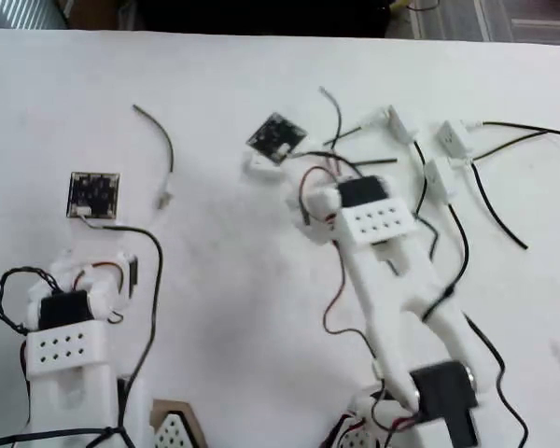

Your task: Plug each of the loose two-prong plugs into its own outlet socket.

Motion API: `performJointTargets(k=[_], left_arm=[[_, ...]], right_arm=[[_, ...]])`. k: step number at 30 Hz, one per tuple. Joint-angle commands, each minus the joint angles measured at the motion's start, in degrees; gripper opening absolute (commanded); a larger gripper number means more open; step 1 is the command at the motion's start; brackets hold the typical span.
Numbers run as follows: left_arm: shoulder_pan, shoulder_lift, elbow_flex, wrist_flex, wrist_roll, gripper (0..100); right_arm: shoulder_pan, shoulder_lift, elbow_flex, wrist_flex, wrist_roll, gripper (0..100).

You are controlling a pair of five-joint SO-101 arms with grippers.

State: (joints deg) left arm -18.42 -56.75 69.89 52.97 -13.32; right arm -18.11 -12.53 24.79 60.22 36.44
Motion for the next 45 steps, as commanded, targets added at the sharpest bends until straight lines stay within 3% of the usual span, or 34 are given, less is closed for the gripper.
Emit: performJointTargets(k=[1,12,23,27,32,37,45], left_arm=[[0.0,-1.0,-0.2,-1.1,-0.6,11],[0.0,-1.0,-0.2,-1.1,-0.6,11],[0.0,-1.0,-0.1,-1.1,-0.6,11],[0.0,-1.0,-0.1,-1.1,-0.6,11],[0.0,-1.0,-0.1,-1.1,-0.6,11],[0.0,-1.4,0.6,-1.6,-0.6,11],[0.0,-1.3,0.8,-2.5,-0.6,11]], right_arm=[[8.7,-9.1,-2.6,0.4,6.6,1.9],[29.0,-7.3,-2.2,-15.2,14.1,1.9],[38.5,15.2,-2.5,-36.7,13.9,2.0],[39.1,18.1,-2.5,-36.0,13.9,3.3],[38.9,17.0,-2.5,-32.3,13.3,15.6],[36.9,7.3,-2.5,-25.8,6.2,16.8],[24.3,-3.6,-2.2,-9.3,-6.3,16.9]])
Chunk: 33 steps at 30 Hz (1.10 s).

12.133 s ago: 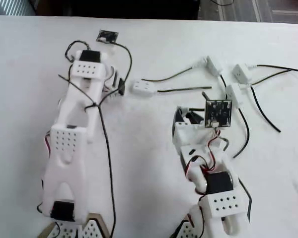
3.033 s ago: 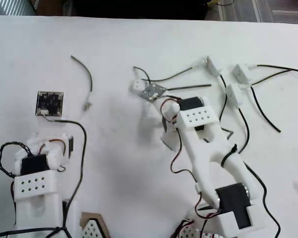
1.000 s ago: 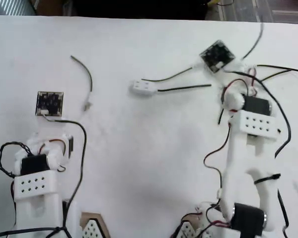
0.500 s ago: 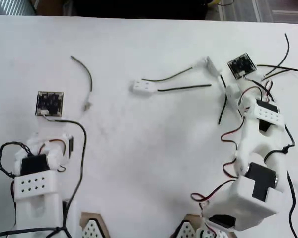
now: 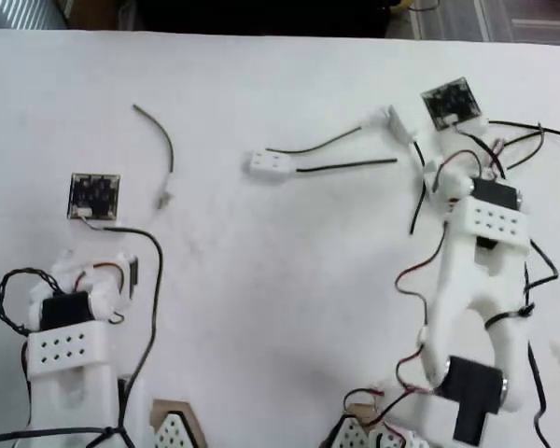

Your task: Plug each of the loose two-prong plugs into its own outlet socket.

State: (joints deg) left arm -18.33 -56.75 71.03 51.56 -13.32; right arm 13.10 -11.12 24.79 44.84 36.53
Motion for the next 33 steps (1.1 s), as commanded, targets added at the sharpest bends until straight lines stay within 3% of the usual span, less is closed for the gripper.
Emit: performJointTargets(k=[1,6,11,14,21,27,33], left_arm=[[-0.1,-1.3,-0.4,-1.1,-0.6,11],[0.0,-1.4,-1.0,-1.3,-0.6,11],[0.8,-0.9,-7.5,-0.9,-0.8,21],[4.8,-0.8,-10.8,-0.6,-7.0,21],[17.0,5.2,-18.5,1.8,-18.8,22],[24.8,25.2,-32.2,1.9,-26.0,25],[30.8,46.9,-49.9,1.9,-32.9,26]], right_arm=[[-8.7,-5.1,-2.2,7.3,-8.1,16.9],[-14.2,-5.1,-2.1,13.1,-24.3,16.9],[-15.8,-5.1,-2.1,17.7,-44.5,16.9],[-15.3,-5.0,-1.3,18.1,-50.5,16.8],[-15.3,-5.0,10.5,6.0,-59.7,16.9],[-12.1,-5.6,19.8,-7.1,-61.0,16.9],[-10.0,-5.6,22.4,-11.8,-61.0,16.9]])
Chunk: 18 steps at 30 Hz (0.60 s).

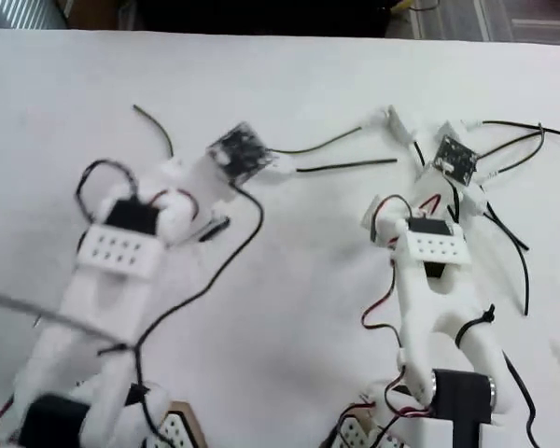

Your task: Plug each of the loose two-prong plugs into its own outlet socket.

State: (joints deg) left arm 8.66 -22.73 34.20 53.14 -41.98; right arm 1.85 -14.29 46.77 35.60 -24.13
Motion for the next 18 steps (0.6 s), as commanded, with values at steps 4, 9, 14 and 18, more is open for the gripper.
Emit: performJointTargets(k=[4,9,14,18], left_arm=[[5.8,25.8,-25.0,0.4,-7.7,26],[7.3,38.5,-38.0,3.6,-10.8,26],[7.9,49.7,-52.1,9.1,-11.3,26],[7.9,58.2,-63.4,11.7,-11.3,26]], right_arm=[[1.1,-2.3,0.7,-2.8,-0.2,16.9],[1.3,-2.3,0.8,-3.0,0.1,16.9],[1.3,-2.3,0.8,-3.0,0.1,16.9],[1.3,-2.2,0.8,-3.0,0.1,16.9]])
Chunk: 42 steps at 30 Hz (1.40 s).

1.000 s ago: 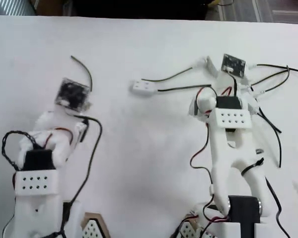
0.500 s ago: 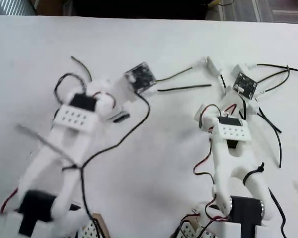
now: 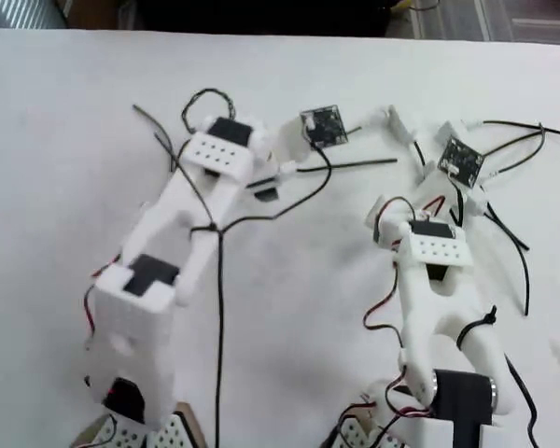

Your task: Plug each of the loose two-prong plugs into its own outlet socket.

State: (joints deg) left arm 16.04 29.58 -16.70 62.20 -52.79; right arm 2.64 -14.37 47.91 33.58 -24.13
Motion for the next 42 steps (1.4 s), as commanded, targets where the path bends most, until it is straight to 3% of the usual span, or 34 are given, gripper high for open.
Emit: performJointTargets(k=[1,18,25,30,37,42], left_arm=[[0.5,8.0,-15.5,3.5,-0.4,26],[-0.6,42.3,-60.3,20.0,-4.4,26],[-0.3,46.6,-74.9,32.4,-4.5,17],[0.0,46.3,-79.0,39.7,-4.6,17],[-0.7,46.3,-79.0,37.3,-1.1,28],[-1.3,46.3,-79.0,30.1,2.0,28]], right_arm=[[0.5,-2.0,-0.4,-1.0,0.1,16.9],[0.4,-1.9,-0.4,-1.0,0.2,16.9],[0.5,-1.9,-0.4,-1.0,2.4,16.8],[0.5,-2.2,-0.4,-1.0,2.5,16.7],[0.6,-2.2,-0.4,-0.9,2.8,16.6],[0.6,-2.0,-0.4,-0.9,2.9,16.6]])
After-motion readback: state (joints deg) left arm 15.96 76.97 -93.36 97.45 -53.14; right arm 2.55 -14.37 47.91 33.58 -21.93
